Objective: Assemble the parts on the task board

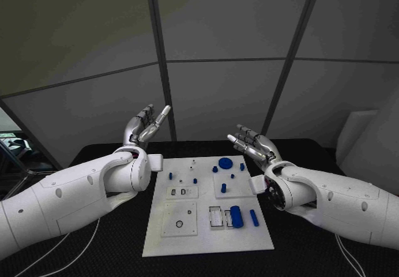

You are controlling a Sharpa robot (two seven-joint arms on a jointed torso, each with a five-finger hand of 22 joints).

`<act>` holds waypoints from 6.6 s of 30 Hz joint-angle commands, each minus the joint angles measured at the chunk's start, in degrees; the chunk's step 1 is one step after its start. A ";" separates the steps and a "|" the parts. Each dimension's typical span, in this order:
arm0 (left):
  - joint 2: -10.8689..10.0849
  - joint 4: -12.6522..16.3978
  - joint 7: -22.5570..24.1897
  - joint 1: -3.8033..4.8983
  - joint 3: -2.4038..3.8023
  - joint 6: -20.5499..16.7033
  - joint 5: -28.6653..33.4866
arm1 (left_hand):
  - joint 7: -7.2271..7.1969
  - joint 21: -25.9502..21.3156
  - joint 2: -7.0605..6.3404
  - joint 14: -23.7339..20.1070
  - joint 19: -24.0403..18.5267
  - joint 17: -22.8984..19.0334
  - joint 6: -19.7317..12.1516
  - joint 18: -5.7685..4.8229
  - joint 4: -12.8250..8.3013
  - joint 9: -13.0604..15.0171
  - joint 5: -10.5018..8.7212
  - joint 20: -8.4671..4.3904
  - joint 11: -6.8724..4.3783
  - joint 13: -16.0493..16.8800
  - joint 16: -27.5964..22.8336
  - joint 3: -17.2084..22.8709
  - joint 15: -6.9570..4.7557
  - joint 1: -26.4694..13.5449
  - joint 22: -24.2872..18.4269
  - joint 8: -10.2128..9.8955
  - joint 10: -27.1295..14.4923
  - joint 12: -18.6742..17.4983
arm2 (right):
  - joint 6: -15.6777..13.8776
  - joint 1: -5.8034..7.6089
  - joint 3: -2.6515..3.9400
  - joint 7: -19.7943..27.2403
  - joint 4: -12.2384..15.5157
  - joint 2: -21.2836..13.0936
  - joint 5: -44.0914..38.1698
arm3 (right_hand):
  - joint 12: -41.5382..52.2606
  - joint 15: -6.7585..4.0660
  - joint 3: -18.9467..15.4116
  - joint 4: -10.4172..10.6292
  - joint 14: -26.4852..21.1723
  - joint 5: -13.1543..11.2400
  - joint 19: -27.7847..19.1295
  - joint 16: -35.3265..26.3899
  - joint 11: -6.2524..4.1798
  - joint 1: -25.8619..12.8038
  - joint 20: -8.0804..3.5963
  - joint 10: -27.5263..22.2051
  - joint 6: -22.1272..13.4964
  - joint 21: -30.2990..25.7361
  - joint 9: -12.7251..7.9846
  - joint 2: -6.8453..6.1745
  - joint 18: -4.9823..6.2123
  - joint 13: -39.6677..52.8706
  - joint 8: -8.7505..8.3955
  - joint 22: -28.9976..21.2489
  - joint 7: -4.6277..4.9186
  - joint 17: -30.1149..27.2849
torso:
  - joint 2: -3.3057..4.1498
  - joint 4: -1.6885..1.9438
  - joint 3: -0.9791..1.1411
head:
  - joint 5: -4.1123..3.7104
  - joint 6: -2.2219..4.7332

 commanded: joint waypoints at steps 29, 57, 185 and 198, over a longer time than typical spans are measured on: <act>-7.53 8.62 -0.10 0.08 0.01 8.98 -2.30 | 5.54 18.97 7.99 50.39 42.50 5.19 40.92 2.69 -4.60 2.42 -0.37 -1.37 0.50 2.47 11.31 -1.77 -3.95 12.89 7.73 5.32 44.86 7.86 | 12.16 8.08 0.75 -16.61 -9.39 1.15 -61.58 | 1.89 -10.99 7.23 -11.67 63.76 -3.31 42.98 11.88 -7.43 9.69 -8.06 51.91 46.80 26.84 2.14 -1.15 6.84 1.65 4.01 10.87 2.49 6.09 | 3.57 2.27 -0.70 | -2.49 -0.52; -10.03 15.87 -1.47 -0.09 0.00 10.19 -2.18 | 5.57 19.27 8.22 50.29 43.36 5.20 41.18 2.63 -5.05 2.39 -0.37 -1.50 0.56 2.44 10.22 -2.33 -3.90 12.80 7.70 4.63 44.95 7.09 | 24.31 10.96 0.76 -31.17 -8.77 4.17 -84.76 | 1.69 -12.75 15.58 -9.42 70.09 -3.44 50.37 42.75 -8.25 6.66 -9.85 46.69 44.78 59.45 2.11 -7.63 4.38 1.86 1.71 41.18 0.99 32.36 | 9.58 5.04 -1.47 | -5.20 0.69; -8.73 14.73 -2.62 -0.17 0.02 10.88 -2.07 | 5.96 19.15 8.77 50.35 43.61 5.32 40.45 2.55 -5.53 2.32 -0.36 -1.39 1.00 2.36 8.80 -3.17 -3.62 12.42 7.38 3.10 43.71 5.40 | 15.62 11.16 0.74 -31.36 -24.44 20.43 -85.84 | 1.39 -12.78 35.53 -5.49 70.21 -5.19 58.68 65.63 -8.60 5.97 -9.78 53.89 50.51 74.77 2.23 -11.60 1.13 1.87 1.91 63.37 1.57 52.88 | 11.25 5.22 -1.51 | -3.90 0.75; -8.61 14.78 -2.78 -0.16 0.03 10.88 -2.07 | 5.96 19.12 8.80 50.36 43.60 5.34 40.33 2.55 -5.60 2.32 -0.36 -1.38 1.02 2.37 8.69 -3.23 -3.60 12.42 7.35 2.99 43.60 5.26 | 16.41 11.16 0.72 -30.84 -25.66 21.55 -85.84 | 1.36 -12.73 35.66 -5.43 70.11 -5.31 58.48 65.60 -8.53 5.82 -9.74 53.65 50.30 74.70 2.19 -11.79 1.17 1.86 1.82 63.17 1.62 52.71 | 11.25 5.11 -1.50 | -3.82 0.62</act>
